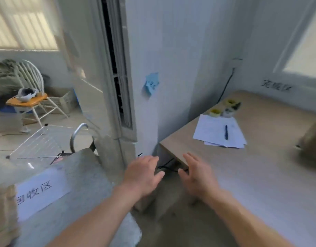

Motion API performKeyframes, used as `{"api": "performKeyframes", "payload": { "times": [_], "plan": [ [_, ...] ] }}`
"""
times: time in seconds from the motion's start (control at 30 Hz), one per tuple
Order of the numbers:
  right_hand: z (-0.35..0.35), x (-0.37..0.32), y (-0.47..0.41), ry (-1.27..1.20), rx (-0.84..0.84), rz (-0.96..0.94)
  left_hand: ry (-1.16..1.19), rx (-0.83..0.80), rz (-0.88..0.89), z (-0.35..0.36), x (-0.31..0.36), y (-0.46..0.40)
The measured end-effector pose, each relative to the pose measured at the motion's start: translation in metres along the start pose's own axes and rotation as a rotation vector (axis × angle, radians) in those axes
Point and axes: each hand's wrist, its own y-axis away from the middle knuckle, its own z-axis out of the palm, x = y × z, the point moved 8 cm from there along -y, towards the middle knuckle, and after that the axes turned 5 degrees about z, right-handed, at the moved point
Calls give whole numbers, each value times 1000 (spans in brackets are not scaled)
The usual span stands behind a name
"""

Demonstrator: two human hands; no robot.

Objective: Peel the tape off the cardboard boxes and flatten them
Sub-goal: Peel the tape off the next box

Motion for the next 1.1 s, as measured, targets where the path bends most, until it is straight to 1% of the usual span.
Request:
{"api": "performKeyframes", "payload": {
  "times": [0.07, 0.23, 0.5, 0.6, 0.8, 0.9, 1.1],
  "plan": [
    [-35, 52, 4, 53, 64, 79, -6, -11, 85, 4, 55, -29],
    [-92, 161, 24, 144, 128, 248, -34, -48, 278, 23, 164, -87],
    [-137, 301, 52, 175, 169, 521, 32, -126, 489, 81, 290, -168],
    [-150, 342, 41, 192, 173, 619, 72, -137, 560, 99, 325, -204],
    [-173, 407, 2, 194, 215, 769, 67, -163, 710, 126, 384, -288],
    [-177, 434, -5, 173, 222, 850, 74, -200, 750, 142, 406, -315],
    [-195, 492, -34, 126, 236, 890, 92, -227, 798, 163, 448, -361]
  ]
}}
